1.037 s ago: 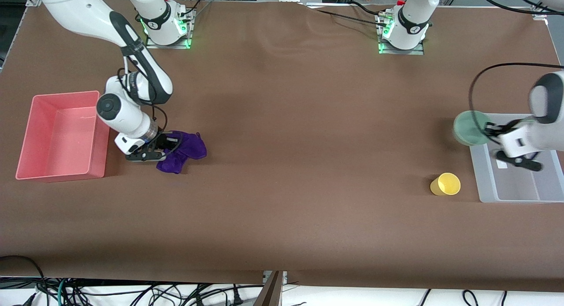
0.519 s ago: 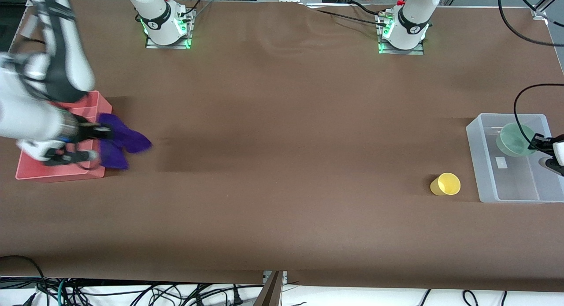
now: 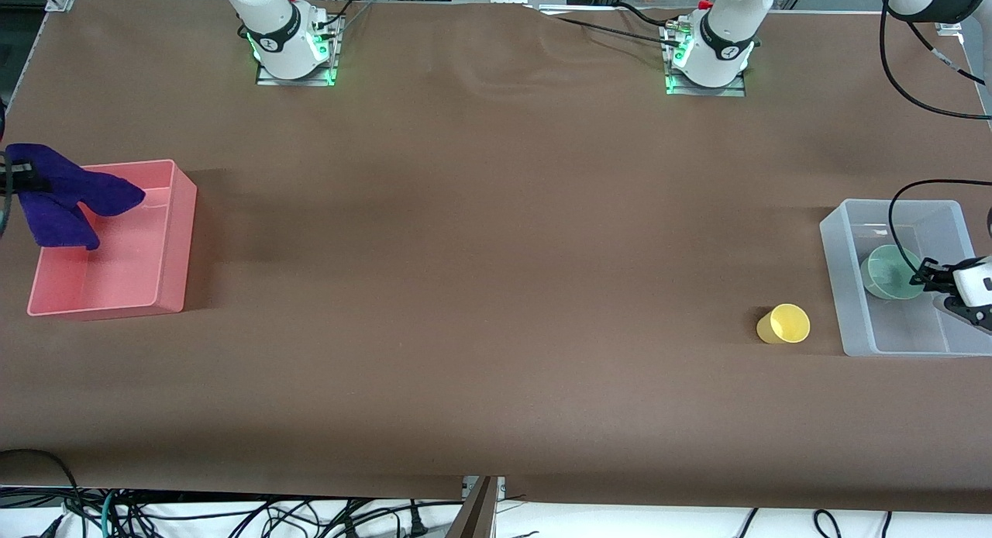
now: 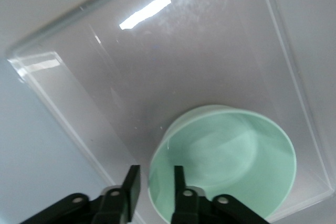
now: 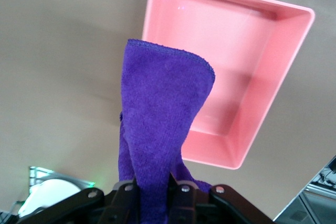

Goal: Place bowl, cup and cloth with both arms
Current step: 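Drop the cloth into the pink bin while the left gripper lowers the bowl, then raise the right gripper from the bin while the left gripper grasps the cup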

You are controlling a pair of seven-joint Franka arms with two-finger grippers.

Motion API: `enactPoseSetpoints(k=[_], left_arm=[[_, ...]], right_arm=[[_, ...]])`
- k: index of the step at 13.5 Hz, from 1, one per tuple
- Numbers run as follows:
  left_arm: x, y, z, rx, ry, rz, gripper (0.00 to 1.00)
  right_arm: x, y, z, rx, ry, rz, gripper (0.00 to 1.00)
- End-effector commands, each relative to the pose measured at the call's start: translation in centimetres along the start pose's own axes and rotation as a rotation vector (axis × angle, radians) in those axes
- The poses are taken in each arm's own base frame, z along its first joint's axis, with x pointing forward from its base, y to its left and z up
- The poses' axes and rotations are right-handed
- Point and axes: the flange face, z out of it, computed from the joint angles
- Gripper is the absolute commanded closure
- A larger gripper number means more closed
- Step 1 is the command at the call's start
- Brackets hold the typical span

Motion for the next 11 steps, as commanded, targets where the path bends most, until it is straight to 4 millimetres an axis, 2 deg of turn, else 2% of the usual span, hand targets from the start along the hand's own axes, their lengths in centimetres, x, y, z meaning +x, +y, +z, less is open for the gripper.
enactPoseSetpoints(k=[1, 3, 4, 6, 7, 8, 9, 10, 11], left_arm=[[1.0, -0.2, -4.6, 0.032, 0.053, 0.007, 0.00], [3.2, 2.0, -10.5, 0.014, 0.170, 0.008, 0.00], [3.5, 3.1, -12.8, -0.005, 0.199, 0.010, 0.00], [6.9, 7.5, -16.5, -0.024, 0.224, 0.070, 0.00], [8.6, 9.3, -17.4, -0.026, 0.235, 0.078, 0.00], [11.1, 11.9, -17.9, -0.029, 0.242, 0.123, 0.00], [13.9, 15.2, -18.2, -0.028, 0.236, 0.167, 0.00], [16.1, 18.0, -18.1, -0.010, 0.208, 0.171, 0.00], [17.0, 19.4, -17.5, 0.001, 0.179, 0.146, 0.00]], right_arm=[[0.7, 1.4, 5.5, -0.015, 0.005, -0.013, 1.00], [0.7, 2.1, 9.8, -0.013, 0.017, -0.005, 1.00], [0.8, 2.1, 11.9, -0.014, 0.029, -0.002, 1.00], [0.6, 2.1, 14.3, -0.008, 0.036, 0.013, 1.00], [0.3, 2.3, 14.5, -0.002, 0.029, 0.020, 0.87], [0.1, 2.6, 14.7, 0.004, 0.026, 0.029, 0.25], [0.0, 2.7, 14.3, 0.004, 0.033, 0.033, 0.00], [0.0, 2.7, 13.3, 0.016, 0.063, 0.045, 0.00], [-0.1, 2.5, 12.1, 0.049, 0.088, 0.058, 0.00]])
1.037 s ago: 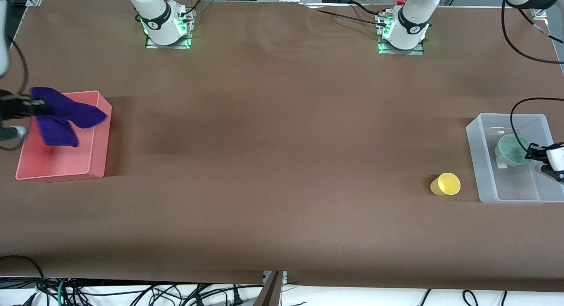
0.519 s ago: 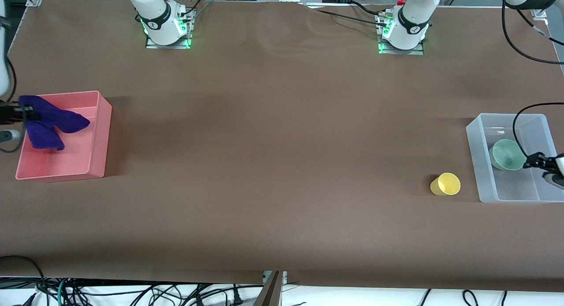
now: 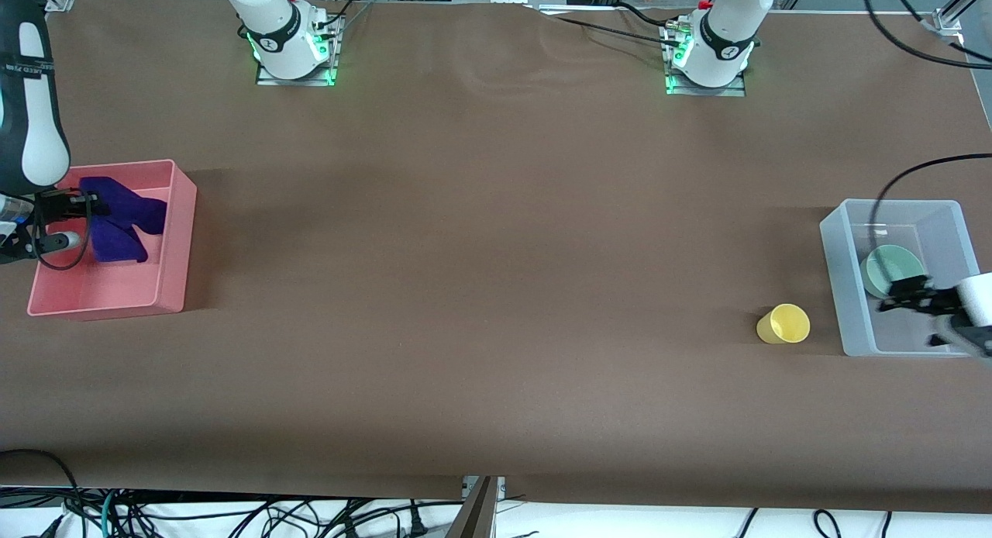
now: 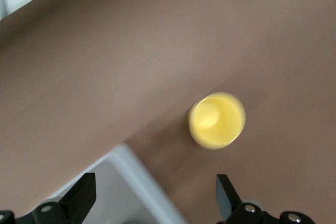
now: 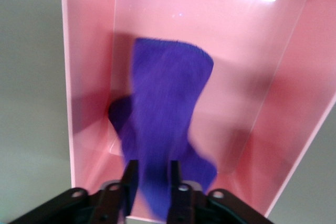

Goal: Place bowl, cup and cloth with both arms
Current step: 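Raise the right gripper from the bin while the left gripper grasps the cup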

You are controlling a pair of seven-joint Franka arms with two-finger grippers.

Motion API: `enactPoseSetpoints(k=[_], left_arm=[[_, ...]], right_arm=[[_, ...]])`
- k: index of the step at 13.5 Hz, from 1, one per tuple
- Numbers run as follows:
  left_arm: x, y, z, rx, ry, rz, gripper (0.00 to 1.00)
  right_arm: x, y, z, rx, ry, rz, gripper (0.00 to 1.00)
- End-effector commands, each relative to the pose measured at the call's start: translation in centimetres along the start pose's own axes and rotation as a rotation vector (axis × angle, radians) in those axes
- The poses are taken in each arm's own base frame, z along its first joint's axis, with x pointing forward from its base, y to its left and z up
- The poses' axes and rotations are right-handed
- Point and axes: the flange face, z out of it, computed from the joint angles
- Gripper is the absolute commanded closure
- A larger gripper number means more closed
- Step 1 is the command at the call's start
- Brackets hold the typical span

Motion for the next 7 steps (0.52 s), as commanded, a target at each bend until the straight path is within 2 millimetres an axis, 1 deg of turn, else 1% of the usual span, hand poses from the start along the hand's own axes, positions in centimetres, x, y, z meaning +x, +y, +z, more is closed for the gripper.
enactPoseSetpoints(k=[1, 2, 3, 4, 5, 6, 7], left_arm=[[2.3, 3.0, 3.5, -0.005, -0.076, -0.036, 0.00], [2.3, 3.1, 5.2, -0.019, -0.087, -0.041, 0.00], [2.2, 2.9, 6.7, -0.032, -0.097, -0.043, 0.00], [1.9, 2.7, 8.3, -0.051, -0.113, -0.047, 0.00], [1.4, 2.5, 10.2, -0.073, -0.133, -0.052, 0.00], [1.0, 2.6, 11.5, -0.072, -0.137, -0.050, 0.00], [0.5, 2.8, 13.0, -0.049, -0.140, -0.036, 0.00]], right_arm=[[-1.0, -0.5, -4.4, 0.079, 0.069, 0.033, 0.00], [-0.8, -1.1, -6.4, 0.106, 0.063, 0.025, 0.00], [-0.6, -2.1, -8.9, 0.109, 0.062, 0.003, 0.00], [0.1, -4.0, -11.6, 0.106, 0.070, -0.033, 0.00], [1.1, -6.5, -14.1, 0.087, 0.080, -0.087, 0.00], [1.5, -8.6, -16.2, 0.073, 0.097, -0.122, 0.00], [1.7, -10.4, -17.7, 0.070, 0.107, -0.124, 0.00]])
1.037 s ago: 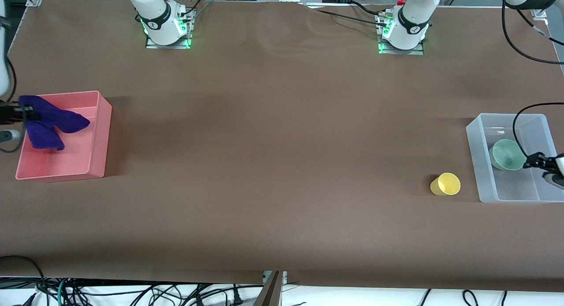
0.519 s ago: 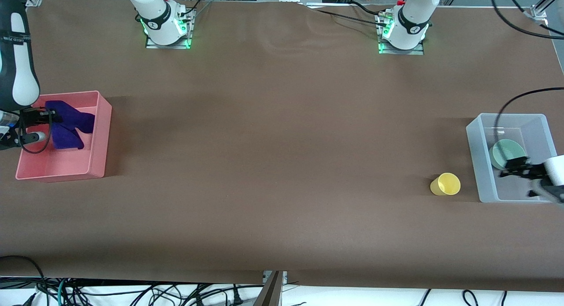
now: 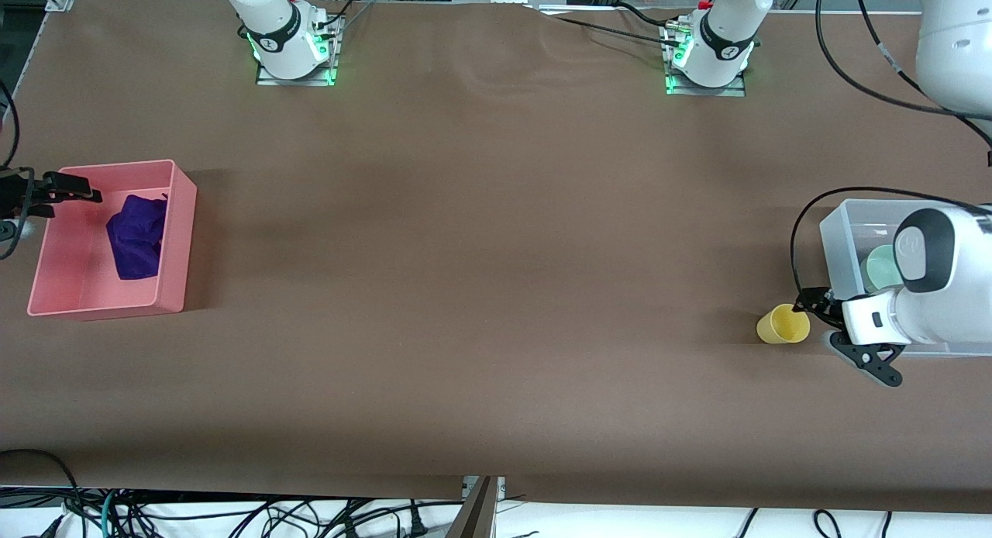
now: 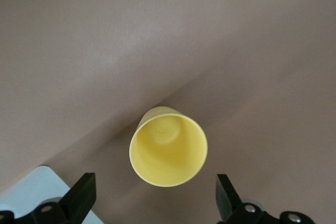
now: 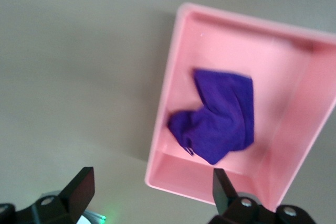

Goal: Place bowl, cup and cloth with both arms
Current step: 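Raise the right gripper from the bin while the left gripper grasps the cup, then lift the yellow cup with the left gripper and place it into the bowl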

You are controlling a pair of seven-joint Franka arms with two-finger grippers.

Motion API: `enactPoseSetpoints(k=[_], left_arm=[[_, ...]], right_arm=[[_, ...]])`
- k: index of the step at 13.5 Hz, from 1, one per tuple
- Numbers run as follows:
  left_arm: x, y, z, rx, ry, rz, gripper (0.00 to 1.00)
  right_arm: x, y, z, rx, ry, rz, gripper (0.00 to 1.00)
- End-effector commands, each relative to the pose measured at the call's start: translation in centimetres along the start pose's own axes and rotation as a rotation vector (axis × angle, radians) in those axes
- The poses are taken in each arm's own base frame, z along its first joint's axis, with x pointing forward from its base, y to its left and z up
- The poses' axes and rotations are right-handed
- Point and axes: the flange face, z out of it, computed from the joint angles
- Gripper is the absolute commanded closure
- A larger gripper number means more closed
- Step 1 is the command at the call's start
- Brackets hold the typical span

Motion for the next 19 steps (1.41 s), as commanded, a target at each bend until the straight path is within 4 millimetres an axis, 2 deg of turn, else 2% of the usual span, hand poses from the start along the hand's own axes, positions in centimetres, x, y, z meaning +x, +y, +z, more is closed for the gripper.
enactPoseSetpoints(k=[1, 2, 3, 4, 5, 6, 8, 10, 12, 14, 17, 18, 19], left_arm=[[-0.3, 0.1, 2.9, 0.065, 0.020, 0.026, 0.00], [-0.1, -0.4, 2.8, 0.098, 0.059, 0.031, 0.09], [0.1, -0.9, 3.4, 0.113, 0.079, 0.027, 0.22], [0.3, -1.1, 3.8, 0.122, 0.092, 0.026, 0.50], [0.5, -0.8, 4.3, 0.125, 0.080, 0.039, 0.84], [0.5, -0.8, 4.5, 0.120, 0.076, 0.040, 1.00], [0.3, -1.1, 4.3, 0.122, 0.079, 0.040, 1.00], [0.1, -1.1, 4.1, 0.112, 0.067, 0.041, 1.00], [-0.3, -0.9, 2.5, 0.088, 0.039, 0.042, 1.00], [-1.4, -0.1, -2.6, 0.056, -0.021, 0.032, 1.00], [-6.0, -1.6, -10.2, 0.035, -0.069, 0.076, 1.00], [-8.1, -2.8, -11.2, 0.033, -0.093, 0.069, 1.00], [-10.2, -4.4, -11.3, 0.022, -0.094, 0.089, 1.00]], right_arm=[[1.7, -5.6, -3.7, -0.009, 0.020, -0.006, 0.00], [2.4, -7.9, -4.7, -0.032, 0.028, 0.057, 0.00], [3.1, -10.1, -5.4, -0.059, 0.019, 0.111, 0.00], [3.8, -12.4, -6.1, -0.091, 0.008, 0.110, 0.00], [4.1, -13.3, -7.3, -0.124, 0.027, 0.096, 0.00], [3.9, -13.4, -9.6, -0.155, 0.082, 0.104, 0.00], [3.7, -12.9, -12.0, -0.196, 0.193, 0.105, 0.00], [2.3, -13.8, -14.4, -0.210, 0.248, 0.115, 0.00], [1.5, -14.0, -14.7, -0.220, 0.231, 0.113, 0.00], [1.1, -14.3, -14.0, -0.191, 0.179, 0.150, 0.00], [0.8, -14.3, -13.4, -0.162, 0.144, 0.242, 0.00], [1.2, -13.8, -12.9, -0.158, 0.135, 0.244, 0.00], [1.4, -13.6, -12.7, -0.157, 0.134, 0.245, 0.00]])
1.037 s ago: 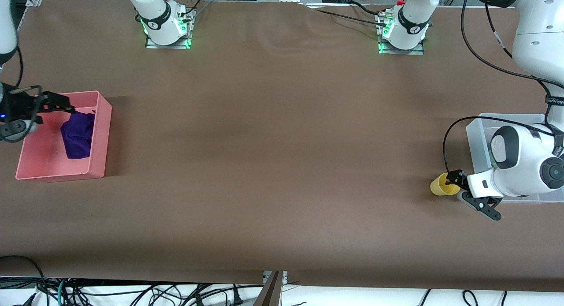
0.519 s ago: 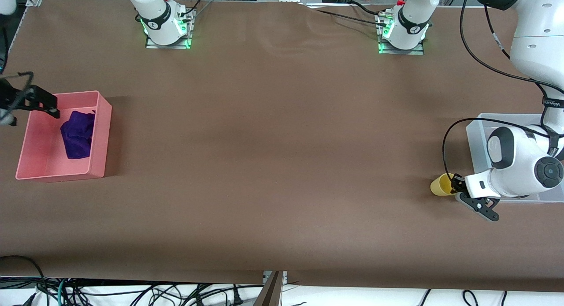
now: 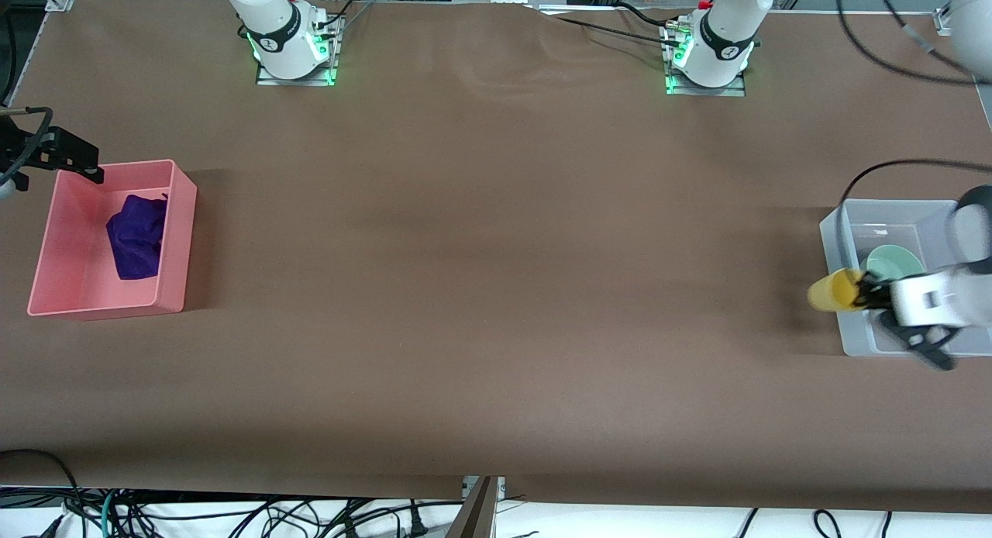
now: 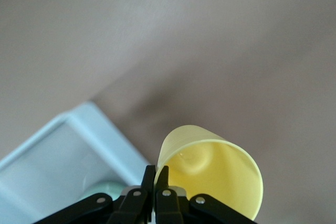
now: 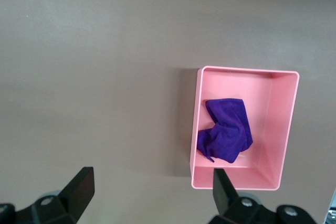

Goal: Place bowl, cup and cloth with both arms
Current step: 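Lift the yellow cup with the left gripper and place it into the bowl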

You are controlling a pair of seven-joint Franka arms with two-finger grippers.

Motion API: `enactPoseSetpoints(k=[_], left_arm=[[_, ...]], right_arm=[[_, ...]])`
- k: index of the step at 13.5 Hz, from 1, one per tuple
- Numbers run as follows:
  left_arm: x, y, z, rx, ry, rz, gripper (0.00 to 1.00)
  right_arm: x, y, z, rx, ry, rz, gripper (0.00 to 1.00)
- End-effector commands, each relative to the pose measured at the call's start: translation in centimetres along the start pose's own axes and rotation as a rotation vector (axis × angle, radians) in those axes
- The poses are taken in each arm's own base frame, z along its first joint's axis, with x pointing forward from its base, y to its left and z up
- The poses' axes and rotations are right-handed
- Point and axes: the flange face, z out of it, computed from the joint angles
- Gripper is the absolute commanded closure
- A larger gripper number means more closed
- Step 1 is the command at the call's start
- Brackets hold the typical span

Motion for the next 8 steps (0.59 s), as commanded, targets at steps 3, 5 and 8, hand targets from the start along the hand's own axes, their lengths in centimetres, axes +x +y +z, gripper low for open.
enactPoseSetpoints(k=[3, 5, 8], left_arm=[[-9.5, -6.4, 2.8, -0.047, -0.059, 0.074, 1.00], [-12.1, -8.4, 4.9, -0.073, -0.056, 0.075, 1.00], [-14.6, -9.8, 9.2, -0.105, -0.052, 0.082, 1.00]], right_arm=[[0.1, 0.4, 0.3, 0.002, -0.006, 0.024, 0.00], [0.0, 0.2, 0.3, 0.000, -0.014, 0.018, 0.00], [0.1, -0.3, 0.2, -0.004, -0.012, 0.012, 0.00]])
